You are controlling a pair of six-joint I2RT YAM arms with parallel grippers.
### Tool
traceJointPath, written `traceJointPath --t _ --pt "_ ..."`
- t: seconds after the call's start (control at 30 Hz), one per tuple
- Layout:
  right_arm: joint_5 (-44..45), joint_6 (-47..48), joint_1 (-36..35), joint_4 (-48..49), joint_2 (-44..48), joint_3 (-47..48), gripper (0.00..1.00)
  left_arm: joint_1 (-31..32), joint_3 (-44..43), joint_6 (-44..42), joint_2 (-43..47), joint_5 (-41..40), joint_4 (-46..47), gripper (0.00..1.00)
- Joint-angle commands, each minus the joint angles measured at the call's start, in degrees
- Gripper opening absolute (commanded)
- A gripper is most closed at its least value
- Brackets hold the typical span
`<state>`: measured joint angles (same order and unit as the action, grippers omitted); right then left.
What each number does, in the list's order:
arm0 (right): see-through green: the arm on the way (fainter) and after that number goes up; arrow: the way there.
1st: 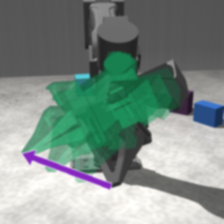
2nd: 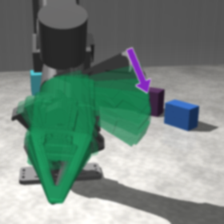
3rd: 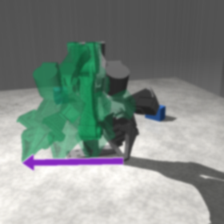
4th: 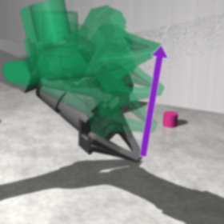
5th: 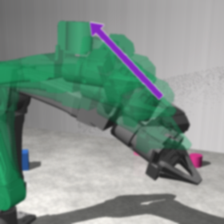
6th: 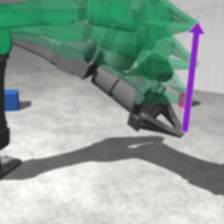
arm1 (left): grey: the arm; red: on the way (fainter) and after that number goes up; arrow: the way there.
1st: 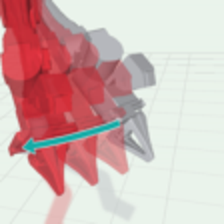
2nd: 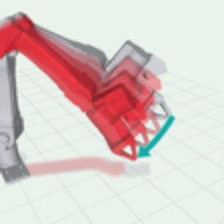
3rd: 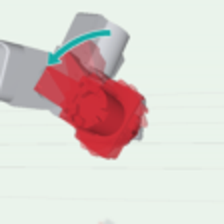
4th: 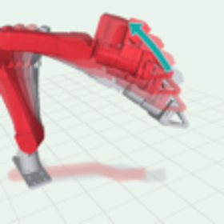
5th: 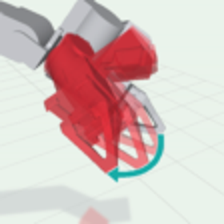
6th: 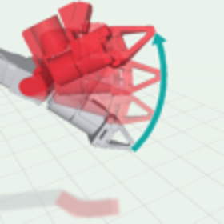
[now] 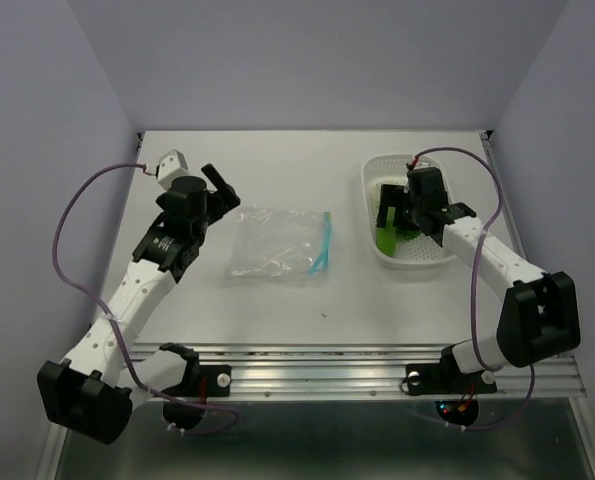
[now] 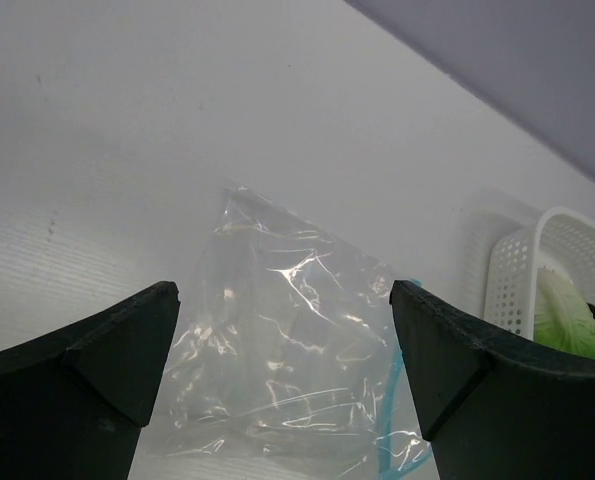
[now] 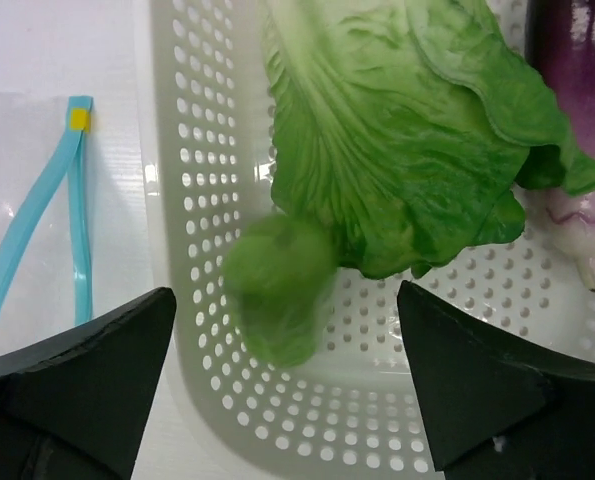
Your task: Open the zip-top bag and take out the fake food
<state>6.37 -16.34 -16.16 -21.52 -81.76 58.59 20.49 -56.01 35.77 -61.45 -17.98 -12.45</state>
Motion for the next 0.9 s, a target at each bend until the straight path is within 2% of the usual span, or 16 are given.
traceJointPath --t 0.0,0.13,0.33,0.57,0.87 --pt "2.68 -0.18 -0.01 -0.63 3.97 3.9 1.0 -0.19 -0.24 1.93 4.4 -4.69 -5.48 0.99" --pt "4.7 -2.99 -0.01 -2.03 8.36 3.73 1.0 -0.19 1.51 2.73 8.09 -6.28 -5.83 0.99" --pt "14.19 -10.99 -0.01 -4.32 16.0 1.27 1.0 -0.19 3.01 4.4 11.26 -7.42 -8.29 0.99" --pt "15.78 -13.45 -0.01 -4.23 25.23 -2.77 1.0 -0.19 4.68 5.19 12.32 -7.42 -7.59 0.99" --pt "15.6 -14.25 -0.01 -3.79 29.2 -4.8 1.0 -0.19 5.64 4.66 12.06 -7.6 -6.36 0.99"
